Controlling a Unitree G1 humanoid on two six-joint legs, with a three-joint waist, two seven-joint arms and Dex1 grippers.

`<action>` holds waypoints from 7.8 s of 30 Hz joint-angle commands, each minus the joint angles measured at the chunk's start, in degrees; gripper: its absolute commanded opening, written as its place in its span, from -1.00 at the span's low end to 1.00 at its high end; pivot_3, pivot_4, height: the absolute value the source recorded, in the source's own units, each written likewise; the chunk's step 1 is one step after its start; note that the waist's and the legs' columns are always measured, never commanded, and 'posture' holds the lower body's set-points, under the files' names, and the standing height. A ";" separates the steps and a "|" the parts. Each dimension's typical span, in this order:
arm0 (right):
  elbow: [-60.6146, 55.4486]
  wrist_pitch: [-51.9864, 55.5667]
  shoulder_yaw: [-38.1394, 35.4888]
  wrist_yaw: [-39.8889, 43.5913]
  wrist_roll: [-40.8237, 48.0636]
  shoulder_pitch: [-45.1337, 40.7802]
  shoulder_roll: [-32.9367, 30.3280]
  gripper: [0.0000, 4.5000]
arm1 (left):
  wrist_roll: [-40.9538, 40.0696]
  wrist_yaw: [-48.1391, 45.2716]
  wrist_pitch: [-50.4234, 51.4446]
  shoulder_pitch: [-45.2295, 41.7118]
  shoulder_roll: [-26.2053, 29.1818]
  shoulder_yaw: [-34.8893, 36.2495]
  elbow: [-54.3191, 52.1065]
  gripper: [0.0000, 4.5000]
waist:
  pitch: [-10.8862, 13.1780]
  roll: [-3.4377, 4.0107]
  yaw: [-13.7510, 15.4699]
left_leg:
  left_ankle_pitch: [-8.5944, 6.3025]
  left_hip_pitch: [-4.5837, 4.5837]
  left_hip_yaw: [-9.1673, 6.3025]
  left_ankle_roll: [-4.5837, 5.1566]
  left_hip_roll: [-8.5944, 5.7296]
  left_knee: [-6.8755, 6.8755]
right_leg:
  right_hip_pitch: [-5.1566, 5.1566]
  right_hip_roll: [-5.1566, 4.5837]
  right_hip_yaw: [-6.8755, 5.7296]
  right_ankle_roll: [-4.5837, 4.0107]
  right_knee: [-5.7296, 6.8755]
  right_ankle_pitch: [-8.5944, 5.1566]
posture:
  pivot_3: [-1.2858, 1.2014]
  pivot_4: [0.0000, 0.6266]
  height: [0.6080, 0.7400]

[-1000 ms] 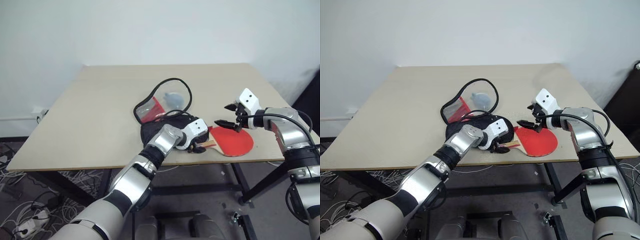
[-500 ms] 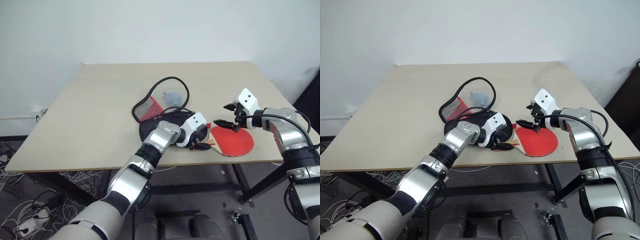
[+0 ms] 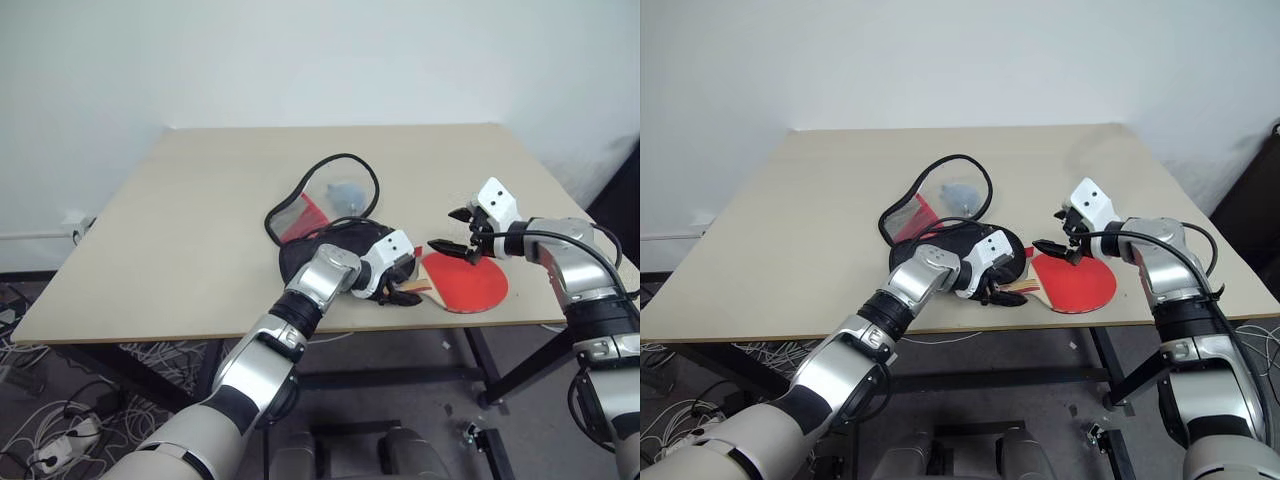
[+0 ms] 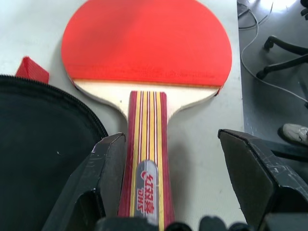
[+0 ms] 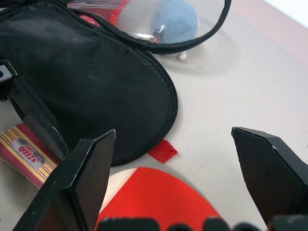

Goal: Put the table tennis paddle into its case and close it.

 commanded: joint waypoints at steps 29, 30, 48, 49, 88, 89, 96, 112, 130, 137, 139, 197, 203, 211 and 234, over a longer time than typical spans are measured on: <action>-4.04 0.53 -2.95 -2.17 0.74 0.53 0.43 0.87 | 4.59 1.98 -2.97 -6.30 -2.91 -0.14 13.12 -0.12 | 0.00 0.00 0.01 | -0.01 0.06 -0.01 0.02 -0.01 0.13 | 0.12 0.00 0.00 0.00 0.02 0.00 | 0.03 -1.00 1.00; -3.90 0.45 -2.94 -2.14 0.70 0.43 0.46 0.87 | 4.55 2.14 -3.05 -6.37 -2.94 -0.06 13.21 -0.25 | 0.00 0.00 0.01 | -0.01 0.06 -0.01 0.02 -0.01 0.12 | 0.10 0.00 0.00 0.00 0.02 0.00 | 0.03 -1.00 1.00; -2.91 0.07 -3.14 -1.98 0.29 -0.52 0.48 0.87 | 4.07 2.81 -4.72 -6.59 -2.93 1.25 12.82 -0.48 | 0.00 0.00 0.03 | -0.01 0.05 -0.01 0.02 -0.02 0.05 | 0.08 0.00 0.00 0.01 0.02 0.00 | 0.03 -1.00 1.00; -2.84 0.05 -3.23 -2.00 0.28 -0.60 0.38 0.87 | 4.15 2.84 -5.15 -6.80 -2.92 1.21 12.76 -0.48 | 0.00 0.00 0.03 | -0.01 0.05 -0.01 0.02 -0.02 0.05 | 0.08 0.00 0.00 0.01 0.02 0.00 | 0.03 -1.00 1.00; 7.11 -5.46 -8.90 -9.39 -0.18 -6.94 -0.96 0.87 | -1.64 1.07 -11.33 -10.19 0.48 9.15 7.78 -0.48 | 0.00 0.01 -0.05 | -0.01 0.00 0.03 0.03 -0.03 -0.03 | -0.05 0.01 0.09 0.01 0.02 0.00 | 0.03 -1.00 1.00; 7.30 -5.59 -8.93 -9.39 -0.27 -7.02 -0.93 0.87 | -1.73 1.12 -11.34 -10.20 0.58 9.17 7.88 -0.48 | 0.00 0.00 -0.06 | -0.01 0.00 0.03 0.03 -0.03 -0.03 | -0.04 0.00 0.09 0.01 0.02 0.00 | 0.03 -1.00 1.00; 8.01 -6.11 -8.72 -9.51 -0.44 -7.57 -0.44 0.87 | -0.98 0.14 -11.06 -10.08 1.49 7.98 8.60 -0.48 | 0.00 0.01 -0.01 | -0.01 0.00 0.05 0.03 -0.04 0.00 | -0.02 0.00 0.11 0.01 0.02 0.01 | 0.03 -1.00 1.00; 5.37 -5.04 -8.73 -10.18 -0.04 -4.99 0.07 0.87 | -0.25 -6.15 -7.20 -7.46 -0.40 4.62 4.51 0.17 | 0.00 0.01 -0.03 | -0.01 0.00 0.06 0.04 -0.05 0.01 | -0.02 0.00 0.12 0.01 0.03 0.01 | 0.03 -1.00 1.00; 3.16 -3.87 -9.13 -11.36 0.19 -2.87 0.92 0.87 | 5.75 -4.49 -5.37 -13.62 -4.14 -0.27 16.97 0.65 | 0.00 0.01 -0.02 | 0.00 0.02 0.05 0.05 -0.06 0.15 | 0.04 0.00 0.13 0.00 0.09 0.01 | 0.03 -1.00 1.00; 2.41 -3.44 -9.22 -11.70 0.14 -2.29 1.01 0.87 | 7.24 -4.83 -6.40 -14.33 -5.29 -0.49 19.62 0.65 | 0.00 0.01 -0.02 | -0.01 0.02 0.05 0.05 -0.07 0.14 | 0.03 0.00 0.13 0.00 0.09 0.01 | 0.03 -1.00 1.00; 2.31 -3.34 -9.14 -11.78 0.14 -2.25 1.13 0.87 | 7.71 -4.49 -6.43 -14.17 -5.45 -0.51 20.16 0.58 | 0.00 0.01 -0.02 | -0.01 0.02 0.04 0.05 -0.07 0.14 | 0.03 0.00 0.13 0.01 0.09 0.01 | 0.03 -1.00 1.00; 4.27 -4.46 -10.40 -13.88 -0.23 -3.77 0.88 0.87 | 7.59 -5.47 -12.07 -15.63 0.11 4.14 18.53 -0.51 | 0.00 0.01 -0.04 | -0.01 0.02 0.06 0.05 -0.07 0.14 | 0.01 0.00 0.16 0.01 0.11 0.01 | 0.03 -1.00 1.00; 4.09 -4.43 -10.39 -14.12 -0.20 -3.55 1.12 0.87 | 11.32 -8.55 -12.87 -14.01 -0.21 -1.12 19.18 -0.51 | 0.00 0.01 -0.02 | -0.01 0.02 0.06 0.05 -0.07 0.11 | 0.01 0.00 0.15 0.01 0.10 0.01 | 0.03 -1.00 1.00; 3.27 -4.07 -10.47 -14.50 0.06 -2.78 1.02 0.87 | 13.84 -11.60 -14.40 -14.01 -1.10 -4.62 19.42 -0.51 | -0.01 0.01 -0.02 | -0.01 0.06 0.05 0.05 -0.07 0.12 | 0.06 0.00 0.15 0.01 0.09 0.01 | 0.03 -1.00 1.00; 3.06 -3.89 -10.33 -15.04 0.20 -2.43 1.57 0.87 | 14.69 -9.65 -9.71 -15.04 -4.10 -4.24 22.62 0.64 | -0.01 0.01 0.04 | -0.02 0.04 0.04 0.06 -0.08 0.16 | 0.08 -0.01 0.14 0.01 0.09 0.00 | 0.03 -1.00 1.00</action>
